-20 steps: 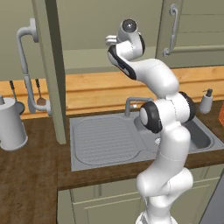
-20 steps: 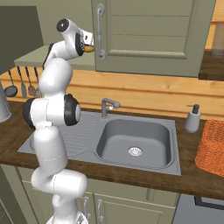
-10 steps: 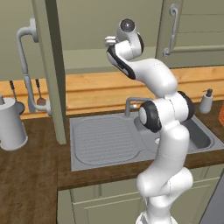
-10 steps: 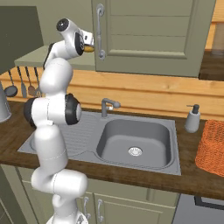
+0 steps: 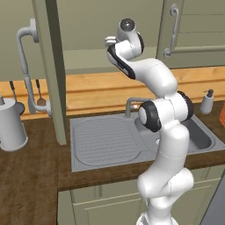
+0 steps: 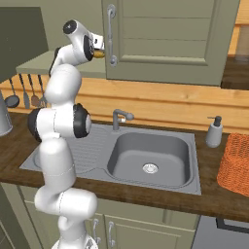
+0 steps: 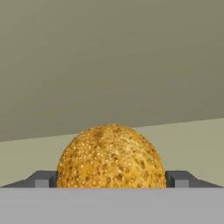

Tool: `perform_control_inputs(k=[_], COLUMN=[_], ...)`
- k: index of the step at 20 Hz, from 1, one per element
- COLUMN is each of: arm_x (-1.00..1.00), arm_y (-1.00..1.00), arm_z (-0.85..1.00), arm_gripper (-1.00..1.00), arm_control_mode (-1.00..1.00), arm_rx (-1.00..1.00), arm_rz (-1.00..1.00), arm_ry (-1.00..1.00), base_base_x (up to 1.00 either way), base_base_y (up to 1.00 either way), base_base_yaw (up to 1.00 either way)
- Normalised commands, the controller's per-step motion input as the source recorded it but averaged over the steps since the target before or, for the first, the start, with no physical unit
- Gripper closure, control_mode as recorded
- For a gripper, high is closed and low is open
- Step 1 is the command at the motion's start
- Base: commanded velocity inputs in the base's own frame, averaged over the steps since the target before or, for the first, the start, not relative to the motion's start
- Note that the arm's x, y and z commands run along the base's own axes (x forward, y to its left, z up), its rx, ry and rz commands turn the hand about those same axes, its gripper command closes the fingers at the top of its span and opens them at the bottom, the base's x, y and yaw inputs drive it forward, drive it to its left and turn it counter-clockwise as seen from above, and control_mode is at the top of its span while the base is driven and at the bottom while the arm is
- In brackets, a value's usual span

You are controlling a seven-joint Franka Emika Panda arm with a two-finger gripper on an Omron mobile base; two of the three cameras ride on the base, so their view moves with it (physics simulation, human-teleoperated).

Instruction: Open the cabinet, pick up the bread from the cabinet and place it in the basket. Then move the basket to the dining counter.

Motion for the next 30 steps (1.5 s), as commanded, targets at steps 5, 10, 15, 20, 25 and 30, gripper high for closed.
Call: perform_control_inputs(k=[5, 10, 15, 20, 25, 30], arm_x=[-0.01, -0.48, -0.41, -0.56, -0.68, -0.72], arm_y=[0.0, 0.0, 0.0, 0.0, 0.0, 0.0], arm_z=[-0.21, -0.21, 0.0, 0.0, 0.03, 0.31], arm_gripper=[1.0, 1.0, 1.0, 1.0, 1.0, 1.0], arm_control_mode=[-1.0, -1.0, -1.0, -1.0, -1.0, -1.0], arm_rx=[0.0, -0.01, 0.0, 0.0, 0.0, 0.0], arm_rz=[0.0, 0.0, 0.0, 0.0, 0.0, -0.01], arm_ry=[0.0, -0.05, -0.1, -0.2, -0.29, -0.16], base_base_x=[0.0, 0.0, 0.0, 0.0, 0.0, 0.0], base_base_y=[0.0, 0.0, 0.0, 0.0, 0.0, 0.0], base_base_yaw=[0.0, 0.0, 0.0, 0.0, 0.0, 0.0])
